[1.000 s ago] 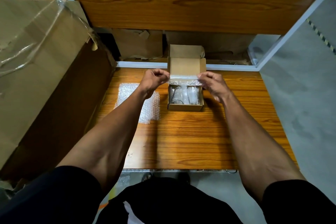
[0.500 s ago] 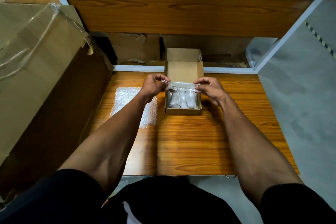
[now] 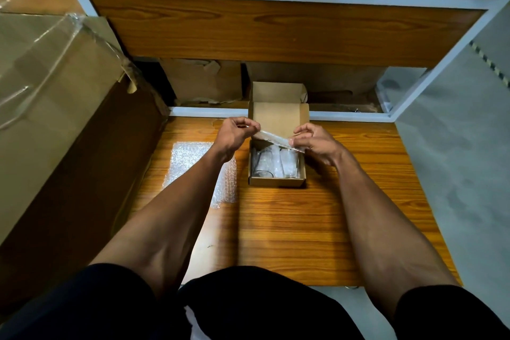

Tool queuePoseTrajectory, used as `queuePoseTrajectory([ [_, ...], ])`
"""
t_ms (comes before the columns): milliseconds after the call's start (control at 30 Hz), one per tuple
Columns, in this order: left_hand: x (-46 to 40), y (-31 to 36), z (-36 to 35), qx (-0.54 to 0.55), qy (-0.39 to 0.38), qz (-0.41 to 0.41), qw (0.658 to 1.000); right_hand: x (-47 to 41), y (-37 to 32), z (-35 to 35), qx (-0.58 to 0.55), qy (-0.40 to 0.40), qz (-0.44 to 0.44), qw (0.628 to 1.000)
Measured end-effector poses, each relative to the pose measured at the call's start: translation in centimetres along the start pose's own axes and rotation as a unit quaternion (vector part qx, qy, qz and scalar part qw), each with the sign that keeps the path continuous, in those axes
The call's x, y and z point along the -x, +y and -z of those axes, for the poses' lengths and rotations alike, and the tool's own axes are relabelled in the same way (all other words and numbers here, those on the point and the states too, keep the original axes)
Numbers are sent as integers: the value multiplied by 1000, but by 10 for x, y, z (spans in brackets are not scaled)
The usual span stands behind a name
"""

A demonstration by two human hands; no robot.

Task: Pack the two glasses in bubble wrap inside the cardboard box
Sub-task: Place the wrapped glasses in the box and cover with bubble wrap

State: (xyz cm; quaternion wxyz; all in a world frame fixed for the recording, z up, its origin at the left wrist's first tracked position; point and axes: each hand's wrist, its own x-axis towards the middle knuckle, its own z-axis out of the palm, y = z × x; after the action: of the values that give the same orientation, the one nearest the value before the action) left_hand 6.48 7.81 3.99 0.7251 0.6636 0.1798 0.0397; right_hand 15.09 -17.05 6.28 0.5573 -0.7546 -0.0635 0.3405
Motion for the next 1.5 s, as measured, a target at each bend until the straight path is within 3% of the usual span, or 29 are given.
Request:
queuePoseTrajectory([
  [233,-11,2,-6,-4,22,-20,1000,-16,-11,0,17,-130,-71,989],
  [700,-39,-13,-21,-132,91,-99,982,-39,-3,10,-174,-206,-106,957],
  [1000,-41,-6,-31,-146,128,-72,978,-39,-5,8,-154,-219,-75,960],
  [1100,-37,0,-35,-114,129,-50,984,-40,-7,6,-158,-208,-50,964],
  [1300,-28,7,-43,104,58,50,992,-41,-5,0,-212,-126,-8,969],
  [1500,-11,6,-46,149,-50,138,978,-37,-4,-14,-270,-91,29,958],
])
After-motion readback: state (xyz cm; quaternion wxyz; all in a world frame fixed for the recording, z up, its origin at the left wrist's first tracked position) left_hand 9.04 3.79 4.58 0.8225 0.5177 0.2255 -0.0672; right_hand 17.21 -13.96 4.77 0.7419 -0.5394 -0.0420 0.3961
